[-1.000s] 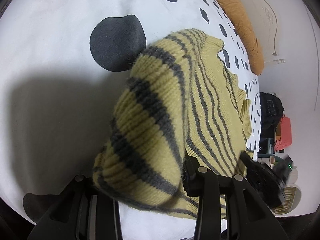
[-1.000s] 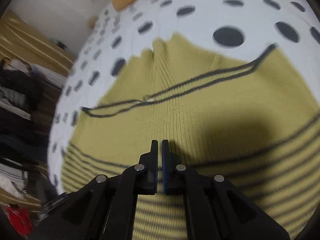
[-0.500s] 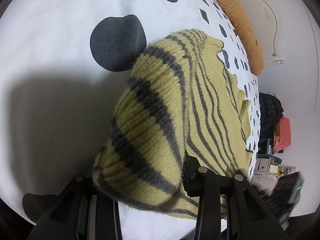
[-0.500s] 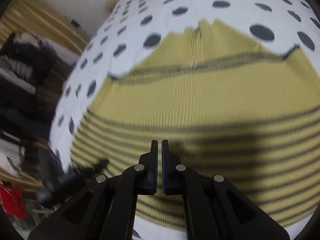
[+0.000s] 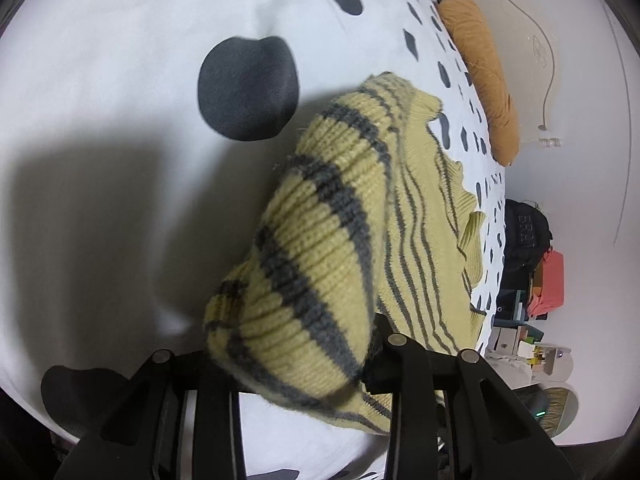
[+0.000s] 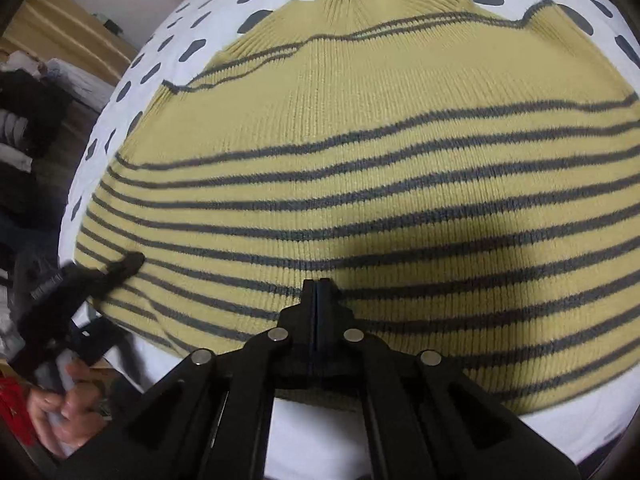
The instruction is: Fold large clothes
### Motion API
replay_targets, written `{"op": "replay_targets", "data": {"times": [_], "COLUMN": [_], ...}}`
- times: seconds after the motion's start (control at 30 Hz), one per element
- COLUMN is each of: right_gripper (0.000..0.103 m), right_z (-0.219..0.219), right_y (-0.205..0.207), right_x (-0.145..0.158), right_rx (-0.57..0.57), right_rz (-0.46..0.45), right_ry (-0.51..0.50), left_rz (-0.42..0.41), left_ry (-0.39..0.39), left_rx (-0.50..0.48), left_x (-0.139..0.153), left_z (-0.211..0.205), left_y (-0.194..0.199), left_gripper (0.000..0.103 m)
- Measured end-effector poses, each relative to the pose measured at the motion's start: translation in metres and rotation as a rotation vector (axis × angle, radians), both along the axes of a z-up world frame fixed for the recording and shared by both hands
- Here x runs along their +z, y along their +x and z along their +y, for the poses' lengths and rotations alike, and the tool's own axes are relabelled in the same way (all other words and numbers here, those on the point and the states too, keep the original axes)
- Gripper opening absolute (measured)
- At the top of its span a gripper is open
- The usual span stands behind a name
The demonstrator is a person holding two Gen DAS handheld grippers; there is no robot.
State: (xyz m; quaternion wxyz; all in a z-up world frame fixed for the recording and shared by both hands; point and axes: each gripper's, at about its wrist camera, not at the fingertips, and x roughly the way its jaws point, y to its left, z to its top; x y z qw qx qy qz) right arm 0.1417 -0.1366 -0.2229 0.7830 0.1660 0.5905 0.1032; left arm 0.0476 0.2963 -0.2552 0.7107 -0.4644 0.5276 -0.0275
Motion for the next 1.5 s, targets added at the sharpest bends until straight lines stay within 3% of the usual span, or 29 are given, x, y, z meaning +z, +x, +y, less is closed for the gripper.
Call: {"op": "replay_targets", "data": {"times": [0.07,0.13,0.2,0.3,0.4,0.5,0.57,0.63,0.83,0.9,1.03,1.17,1.3,1.4,1.5], "right_gripper": [0.003,0.003,0.003,0.002,0.003,0.004,0.003,0.000,0.005,0.004,0.001,0.001,0.000,0.000,0.000], "right_z": [-0.003,0.001,0.001,0.013,0.005,0.003,0.006,0.006,0.014,0.015,-0.004,-0.021,-0.031,-0.052,-0.071], "right_y": [0.006,0.030,0.055,0.088,0.071,0.022,-0.005,-0.015,-0.021,-0.029,-0.032,-0.038,-0.041,-0.051,-0.068], "right_x": [0.030,0.044,0.032,-0.016,-0.007,0.012,-0.004,-0.022,0.014,-0.007,-0.027,-0.027,-0.038,-0.052,-0.061], "right_rx": [-0.020,-0.017,-0.030,-0.021,-0.055,-0.050,-0.035,-0.032,-0.002,0.026,-0.005,-0.031,-0.075,-0.157,-0.264], "right_rz": [-0.102,-0.166,-0.124,0.004,-0.013,-0.079,-0.028,-0.062,-0.114,-0.081,-0.087,-0.088,-0.110,-0.110,-0.135], "right_ry": [0.042,-0.004,0.003,-0.018,0.019,0.030,-0.008,-0.006,0.002,-0.026,0.073,0.162,0.276,0.425,0.577], "left_rz": [0.001,0.010,0.014,0.024,0.019,0.015,0.008,0.004,-0.046,-0.065,-0.123,-0.217,-0.322,-0.379,-0.420], "left_ry": [0.024,0.037,0.033,0.020,0.024,0.031,0.045,0.074,0.137,0.157,0.201,0.234,0.288,0.348,0.403], "left_rx": [-0.009,-0.005,-0.002,-0.001,-0.005,-0.003,-0.015,-0.032,-0.066,-0.085,-0.131,-0.225,-0.412,-0.600,-0.792], "left_x": [0.006,0.008,0.008,0.007,0.008,0.010,0.014,0.018,0.047,0.057,0.086,0.136,0.179,0.189,0.181], "left_z": [-0.002,-0.004,-0.004,-0.001,-0.001,-0.002,-0.005,-0.010,-0.017,-0.026,-0.048,-0.091,-0.176,-0.254,-0.329], "left_y": [0.001,0.001,0.001,0.001,0.002,0.003,0.004,0.004,0.006,0.007,0.010,0.022,0.028,0.021,0.009], "left_gripper": [0.031,0.031,0.031,0.031,0.031,0.029,0.028,0.027,0.025,0.024,0.022,0.015,0.015,0.015,0.015]}}
